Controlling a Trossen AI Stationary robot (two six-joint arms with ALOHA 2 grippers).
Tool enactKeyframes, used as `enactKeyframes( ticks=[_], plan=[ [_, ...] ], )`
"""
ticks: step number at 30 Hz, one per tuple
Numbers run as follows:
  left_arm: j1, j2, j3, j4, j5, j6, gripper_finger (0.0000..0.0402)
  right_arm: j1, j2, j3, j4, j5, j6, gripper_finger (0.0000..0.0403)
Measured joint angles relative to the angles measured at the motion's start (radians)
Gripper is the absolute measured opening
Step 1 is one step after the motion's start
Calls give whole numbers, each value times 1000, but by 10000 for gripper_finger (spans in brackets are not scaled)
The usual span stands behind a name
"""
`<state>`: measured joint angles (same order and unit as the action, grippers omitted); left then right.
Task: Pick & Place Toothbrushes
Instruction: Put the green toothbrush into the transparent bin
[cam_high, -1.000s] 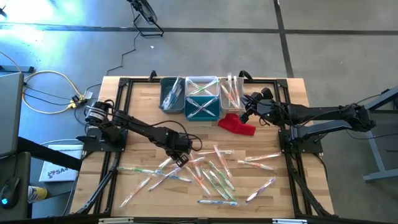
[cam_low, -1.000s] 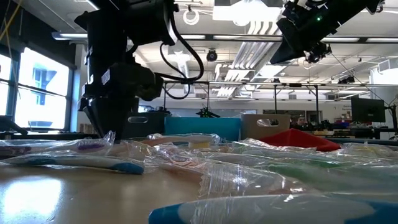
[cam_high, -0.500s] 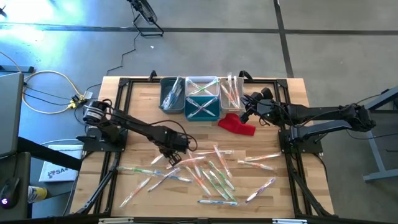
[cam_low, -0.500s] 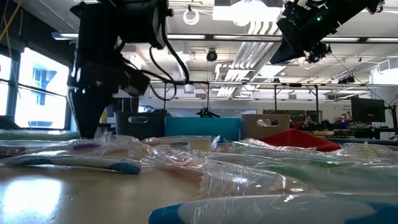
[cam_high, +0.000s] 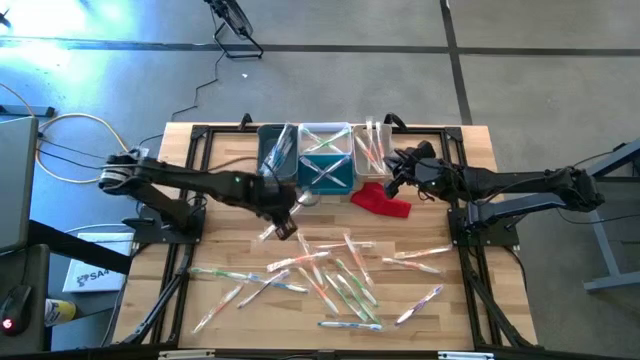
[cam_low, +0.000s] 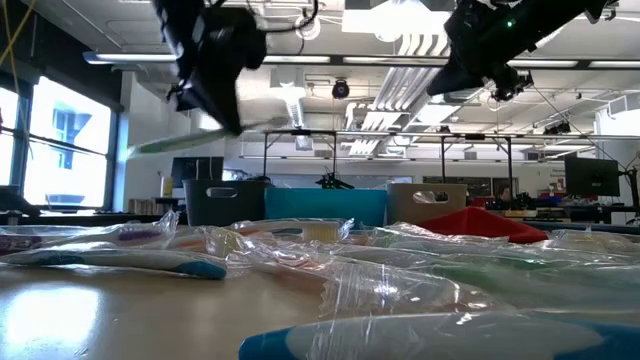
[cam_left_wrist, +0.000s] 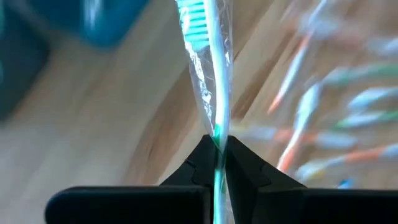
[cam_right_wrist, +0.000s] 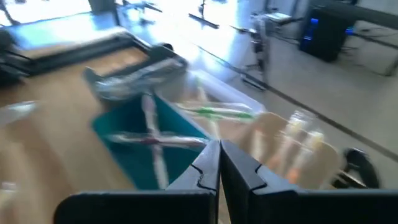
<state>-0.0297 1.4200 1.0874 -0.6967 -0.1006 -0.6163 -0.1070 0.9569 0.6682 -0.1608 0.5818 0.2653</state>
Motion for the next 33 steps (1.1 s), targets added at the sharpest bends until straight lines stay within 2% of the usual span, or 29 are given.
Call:
enactKeyframes(
  ticks=[8, 14, 20, 25, 28, 33],
  plan=[
    [92, -105, 0, 350, -5, 189, 12, 0, 0, 0, 163, -265, 0, 5],
    [130, -121, 1, 609, 52, 277, 12, 0, 0, 0, 212, -443, -12, 5],
    [136, -120, 1, 650, 60, 280, 12, 0, 3, 0, 246, -447, 0, 5],
    [134, -120, 1, 650, 57, 309, 12, 0, 57, 0, 357, -462, -3, 10],
    [134, -120, 1, 650, 57, 309, 12, 0, 120, 0, 431, -506, -3, 36],
    [134, -120, 1, 649, 57, 309, 12, 2, 234, 0, 561, -538, 3, 112]
  ],
)
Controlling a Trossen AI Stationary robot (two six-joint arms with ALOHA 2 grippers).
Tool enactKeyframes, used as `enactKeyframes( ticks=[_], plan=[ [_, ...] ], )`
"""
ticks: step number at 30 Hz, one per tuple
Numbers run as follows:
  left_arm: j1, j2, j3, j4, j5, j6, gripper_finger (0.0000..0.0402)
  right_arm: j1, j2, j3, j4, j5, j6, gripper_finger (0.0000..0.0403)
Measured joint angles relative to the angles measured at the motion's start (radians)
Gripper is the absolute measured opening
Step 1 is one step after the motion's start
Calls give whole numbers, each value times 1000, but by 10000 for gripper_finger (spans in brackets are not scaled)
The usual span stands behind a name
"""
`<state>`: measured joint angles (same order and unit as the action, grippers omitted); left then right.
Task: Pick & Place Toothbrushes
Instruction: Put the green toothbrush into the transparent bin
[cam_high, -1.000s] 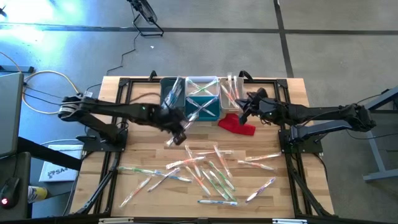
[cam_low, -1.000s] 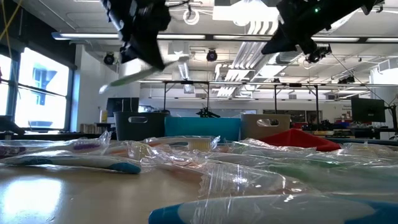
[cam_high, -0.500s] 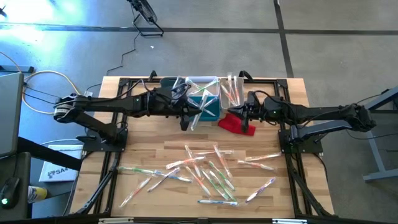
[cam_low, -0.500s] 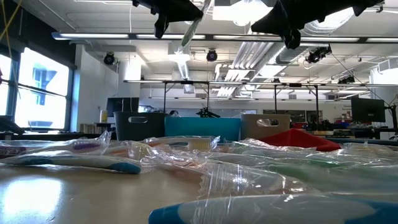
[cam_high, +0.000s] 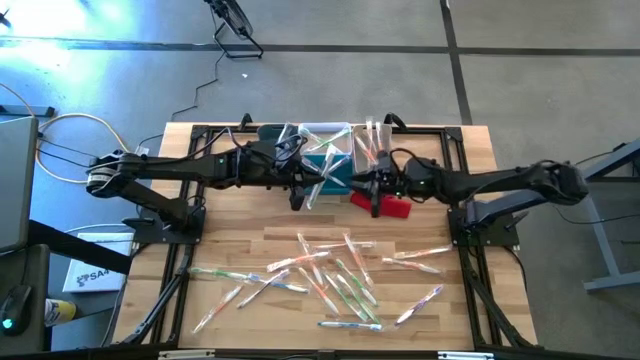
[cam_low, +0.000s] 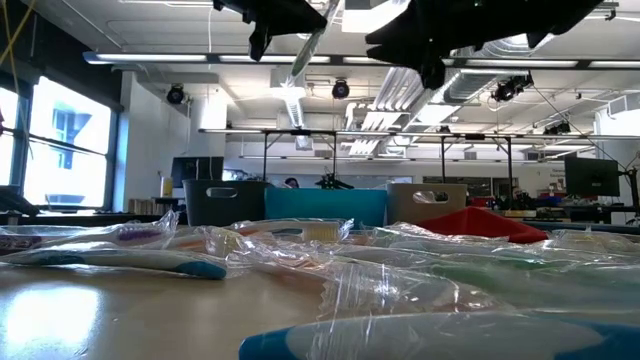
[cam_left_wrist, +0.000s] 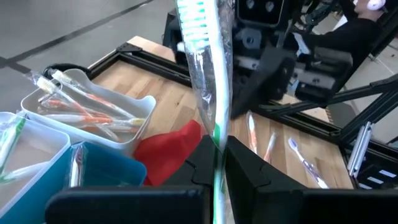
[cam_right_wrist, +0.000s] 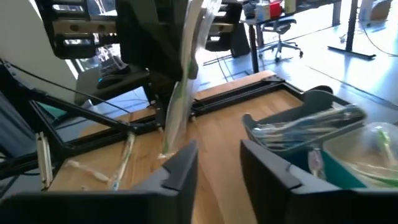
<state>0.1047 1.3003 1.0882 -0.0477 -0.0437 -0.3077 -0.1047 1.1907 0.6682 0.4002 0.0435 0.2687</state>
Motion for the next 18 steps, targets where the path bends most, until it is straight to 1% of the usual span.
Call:
enactKeyframes(
  ticks=[4, 9, 13, 18],
  plan=[
    [0, 0, 0, -7, 0, 0, 12, 0, 81, 0, 111, -41, 3, 161],
    [0, 0, 0, -7, -1, 0, 12, 0, 170, 0, 245, -78, 67, 197],
    [0, 0, 0, -7, -1, 0, 12, 0, 221, 0, 311, -95, 76, 207],
    [0, 0, -1, -7, -1, -3, 12, 2, 255, 0, 394, -106, 79, 205]
  ],
)
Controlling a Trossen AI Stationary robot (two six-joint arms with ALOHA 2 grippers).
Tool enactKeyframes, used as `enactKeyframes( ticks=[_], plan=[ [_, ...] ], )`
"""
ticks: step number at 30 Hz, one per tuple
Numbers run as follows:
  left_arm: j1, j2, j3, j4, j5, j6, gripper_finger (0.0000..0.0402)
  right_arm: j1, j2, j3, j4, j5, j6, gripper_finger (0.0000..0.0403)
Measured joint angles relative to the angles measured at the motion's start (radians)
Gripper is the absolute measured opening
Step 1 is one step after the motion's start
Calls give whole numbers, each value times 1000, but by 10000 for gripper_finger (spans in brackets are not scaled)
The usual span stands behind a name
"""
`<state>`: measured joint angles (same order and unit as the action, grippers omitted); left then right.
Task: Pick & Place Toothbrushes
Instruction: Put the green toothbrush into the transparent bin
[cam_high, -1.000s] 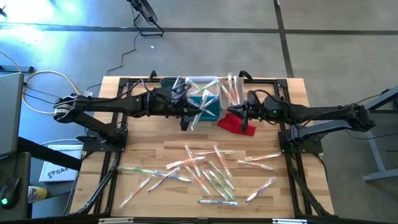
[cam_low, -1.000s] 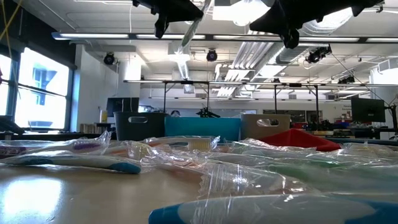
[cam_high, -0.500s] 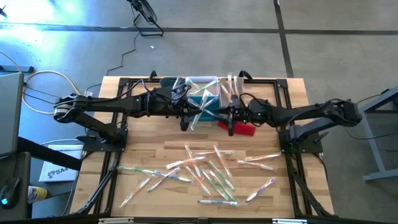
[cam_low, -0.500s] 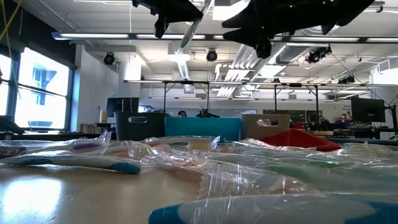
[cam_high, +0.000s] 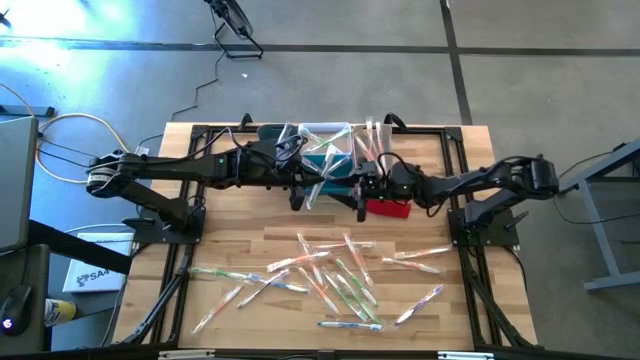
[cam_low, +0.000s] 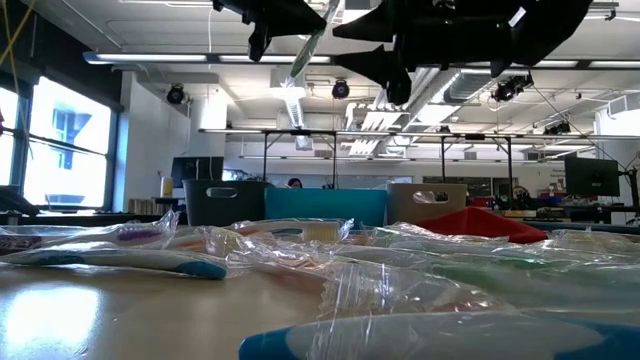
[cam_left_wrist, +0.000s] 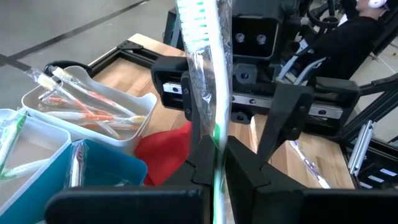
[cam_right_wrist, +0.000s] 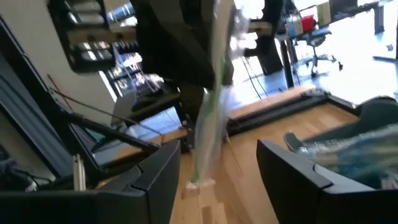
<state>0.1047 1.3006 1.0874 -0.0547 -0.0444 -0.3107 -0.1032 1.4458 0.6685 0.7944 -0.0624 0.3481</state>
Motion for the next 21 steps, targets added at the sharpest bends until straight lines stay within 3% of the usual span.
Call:
enactKeyframes(
  ticks=[21],
  plan=[
    [0, 125, -1, 153, 22, -10, 12, 25, 2, 0, 18, -22, -4, 200]
  ],
)
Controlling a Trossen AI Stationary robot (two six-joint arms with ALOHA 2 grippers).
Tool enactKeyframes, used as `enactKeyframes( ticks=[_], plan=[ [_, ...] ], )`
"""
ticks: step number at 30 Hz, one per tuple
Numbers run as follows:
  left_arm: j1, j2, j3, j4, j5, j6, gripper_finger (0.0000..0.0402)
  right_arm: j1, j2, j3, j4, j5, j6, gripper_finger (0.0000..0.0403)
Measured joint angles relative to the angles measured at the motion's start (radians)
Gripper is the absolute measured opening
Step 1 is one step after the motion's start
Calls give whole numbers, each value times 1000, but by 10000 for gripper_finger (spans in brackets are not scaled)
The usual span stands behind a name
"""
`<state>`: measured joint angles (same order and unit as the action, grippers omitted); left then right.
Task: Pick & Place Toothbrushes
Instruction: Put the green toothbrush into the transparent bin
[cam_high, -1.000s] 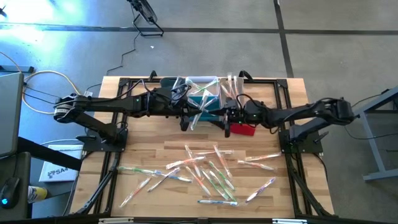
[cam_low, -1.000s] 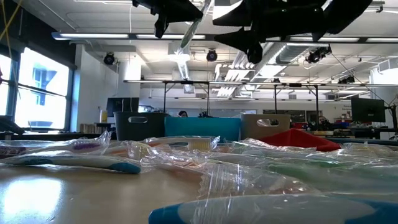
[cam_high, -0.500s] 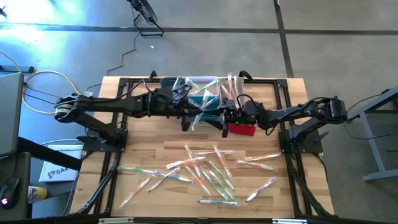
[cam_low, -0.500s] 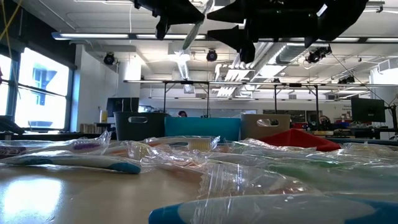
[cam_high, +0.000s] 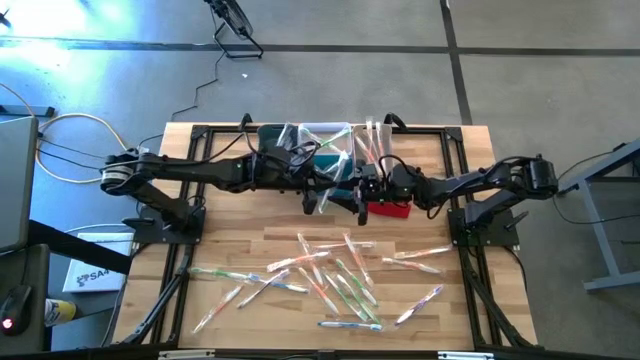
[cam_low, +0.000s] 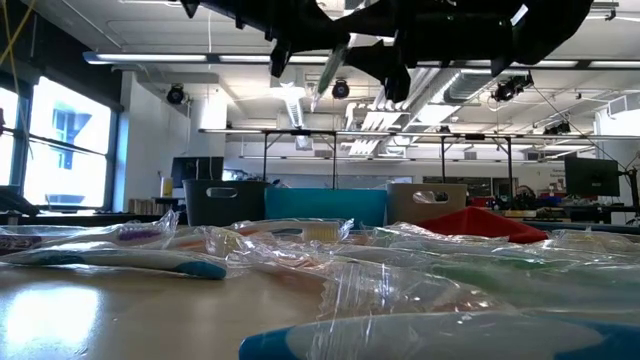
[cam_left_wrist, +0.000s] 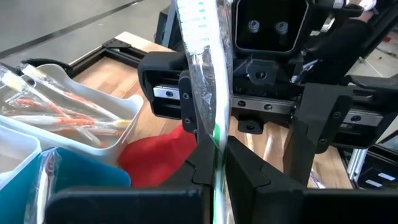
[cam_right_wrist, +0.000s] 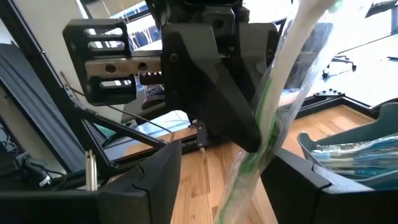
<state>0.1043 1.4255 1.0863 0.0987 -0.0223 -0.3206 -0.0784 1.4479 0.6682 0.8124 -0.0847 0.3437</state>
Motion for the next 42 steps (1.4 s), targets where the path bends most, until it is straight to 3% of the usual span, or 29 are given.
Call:
enactKeyframes(
  ticks=[10, 28, 37, 42],
  plan=[
    [0, 0, 0, 26, -2, 1, 12, 0, 0, 0, -23, 3, -7, 183],
    [-1, 0, 1, 27, 3, 2, 12, -1, 0, 0, -26, 14, -7, 27],
    [-1, -1, 2, 15, 1, 2, 14, 0, 0, 0, -31, 25, -7, 20],
    [0, -1, 2, 10, -3, 1, 35, 0, 0, 0, -46, 34, -7, 17]
  ],
)
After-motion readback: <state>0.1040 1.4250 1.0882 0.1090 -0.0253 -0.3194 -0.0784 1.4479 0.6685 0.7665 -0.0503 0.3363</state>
